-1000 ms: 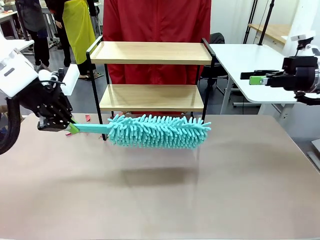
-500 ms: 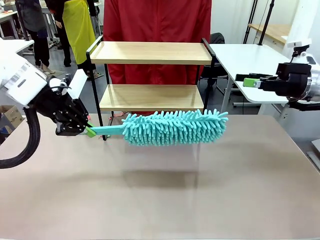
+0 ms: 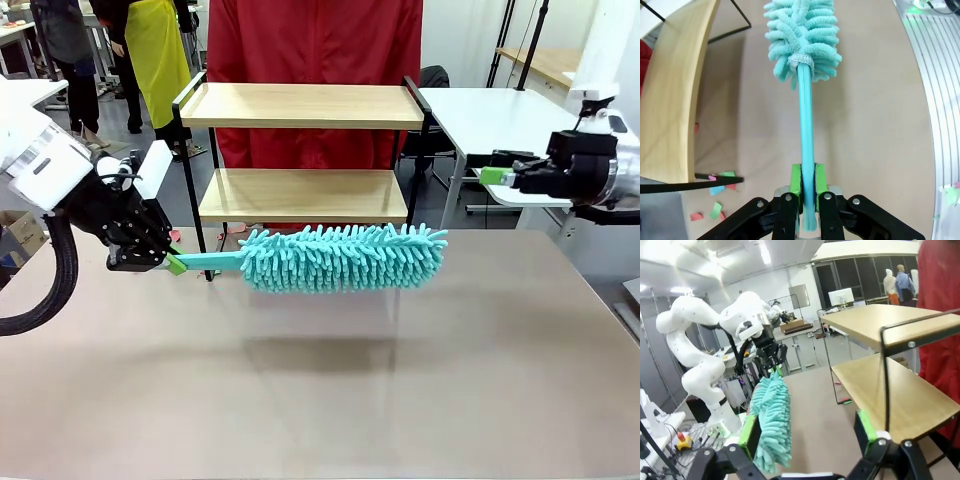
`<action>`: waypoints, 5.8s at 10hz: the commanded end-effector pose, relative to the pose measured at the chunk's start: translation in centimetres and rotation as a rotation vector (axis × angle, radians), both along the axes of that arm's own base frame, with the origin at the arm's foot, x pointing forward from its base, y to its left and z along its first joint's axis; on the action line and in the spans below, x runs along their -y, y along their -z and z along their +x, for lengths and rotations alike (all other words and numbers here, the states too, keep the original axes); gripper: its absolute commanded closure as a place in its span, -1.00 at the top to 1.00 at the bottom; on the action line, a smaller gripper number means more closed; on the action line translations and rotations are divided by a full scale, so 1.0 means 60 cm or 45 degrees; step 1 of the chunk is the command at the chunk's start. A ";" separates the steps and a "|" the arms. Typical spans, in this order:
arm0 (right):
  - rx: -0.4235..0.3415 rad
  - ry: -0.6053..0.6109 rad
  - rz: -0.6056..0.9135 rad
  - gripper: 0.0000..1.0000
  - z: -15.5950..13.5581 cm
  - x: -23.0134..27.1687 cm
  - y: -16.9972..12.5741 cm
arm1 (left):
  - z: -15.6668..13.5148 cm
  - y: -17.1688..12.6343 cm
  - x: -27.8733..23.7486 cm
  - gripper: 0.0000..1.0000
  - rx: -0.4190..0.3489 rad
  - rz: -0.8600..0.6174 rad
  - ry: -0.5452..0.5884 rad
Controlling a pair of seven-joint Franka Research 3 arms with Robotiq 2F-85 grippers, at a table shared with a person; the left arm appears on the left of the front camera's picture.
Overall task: Clean the shelf.
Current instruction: Hand the Duster back to the human.
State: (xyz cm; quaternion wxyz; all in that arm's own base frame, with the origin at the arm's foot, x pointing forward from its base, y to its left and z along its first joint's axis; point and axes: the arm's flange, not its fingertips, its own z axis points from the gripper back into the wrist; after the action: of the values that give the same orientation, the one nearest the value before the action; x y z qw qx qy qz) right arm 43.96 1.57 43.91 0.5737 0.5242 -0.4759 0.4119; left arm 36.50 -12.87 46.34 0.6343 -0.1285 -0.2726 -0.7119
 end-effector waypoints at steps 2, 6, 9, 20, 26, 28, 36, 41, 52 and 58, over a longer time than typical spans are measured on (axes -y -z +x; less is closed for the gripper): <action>0.198 -0.030 -0.040 1.00 -0.034 -0.046 0.032 | -0.001 -0.006 0.003 -0.74 -0.010 -0.041 -0.004; 0.162 -0.100 -0.091 1.00 -0.066 -0.104 0.066 | -0.001 -0.006 0.003 -0.74 -0.010 -0.041 -0.004; 0.121 -0.137 -0.135 1.00 -0.083 -0.143 0.089 | -0.001 -0.006 0.003 -0.74 -0.010 -0.041 -0.004; 0.018 -0.227 -0.257 1.00 -0.113 -0.186 0.153 | -0.001 -0.006 0.003 -0.74 -0.010 -0.041 -0.004; 0.019 -0.234 -0.233 -0.20 -0.113 -0.189 0.162 | -0.001 -0.006 0.003 -0.74 -0.010 -0.041 -0.004; 0.012 -0.251 -0.242 -1.00 -0.112 -0.189 0.162 | -0.001 -0.006 0.003 -0.74 -0.010 -0.041 -0.004; 0.036 -0.288 -0.200 -1.00 -0.114 -0.190 0.163 | -0.001 -0.006 0.003 -0.74 -0.010 -0.041 -0.004; 0.025 -0.267 -0.211 -1.00 -0.054 -0.184 0.154 | -0.007 -0.017 -0.012 1.00 -0.002 -0.086 0.000; 0.025 -0.267 -0.211 -1.00 -0.054 -0.184 0.154 | -0.055 -0.058 -0.257 1.00 -0.003 -0.758 -0.095; 0.207 -0.151 0.128 -0.68 -0.082 -0.138 0.027 | -0.054 -0.071 -0.263 1.00 -0.022 -0.711 -0.115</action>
State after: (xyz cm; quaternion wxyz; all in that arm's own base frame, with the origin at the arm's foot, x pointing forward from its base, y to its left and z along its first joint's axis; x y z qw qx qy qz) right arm 41.16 10.59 39.26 0.5198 0.5313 -0.4532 0.4920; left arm 33.02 2.87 50.62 0.6202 -0.2879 -0.4417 -0.5809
